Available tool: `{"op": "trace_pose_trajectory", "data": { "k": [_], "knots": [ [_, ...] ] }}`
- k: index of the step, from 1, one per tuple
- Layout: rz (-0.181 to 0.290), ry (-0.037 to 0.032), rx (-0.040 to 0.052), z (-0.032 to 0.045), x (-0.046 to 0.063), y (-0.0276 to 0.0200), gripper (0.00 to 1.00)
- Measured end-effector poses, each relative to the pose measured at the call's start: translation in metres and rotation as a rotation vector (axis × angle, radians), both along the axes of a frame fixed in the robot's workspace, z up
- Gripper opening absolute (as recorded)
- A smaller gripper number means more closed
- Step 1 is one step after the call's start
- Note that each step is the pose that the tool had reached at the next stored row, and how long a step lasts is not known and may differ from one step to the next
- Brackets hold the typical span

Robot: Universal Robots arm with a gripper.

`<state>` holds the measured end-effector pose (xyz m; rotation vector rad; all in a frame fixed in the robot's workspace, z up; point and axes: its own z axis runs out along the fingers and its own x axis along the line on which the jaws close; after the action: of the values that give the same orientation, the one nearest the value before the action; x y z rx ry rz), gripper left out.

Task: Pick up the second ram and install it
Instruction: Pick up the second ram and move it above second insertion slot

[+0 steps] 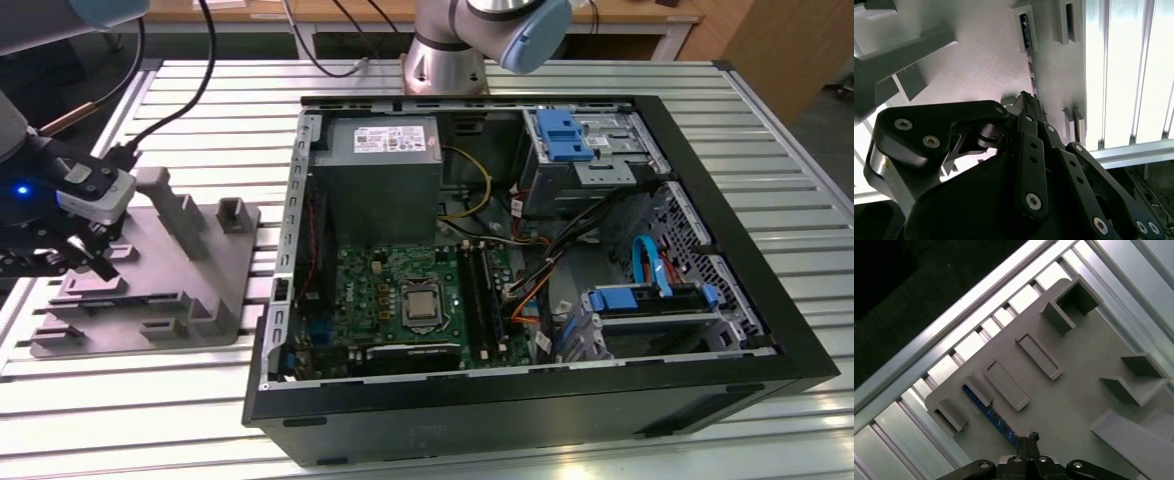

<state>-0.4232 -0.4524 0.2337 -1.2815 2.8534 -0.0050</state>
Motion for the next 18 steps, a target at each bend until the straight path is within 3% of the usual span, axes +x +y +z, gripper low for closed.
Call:
{"op": "trace_pose_trajectory", "data": {
  "k": [18],
  "knots": [
    [0.102,0.0000,0.0000,0.0000,0.0000,0.0000,0.10]
  ]
}}
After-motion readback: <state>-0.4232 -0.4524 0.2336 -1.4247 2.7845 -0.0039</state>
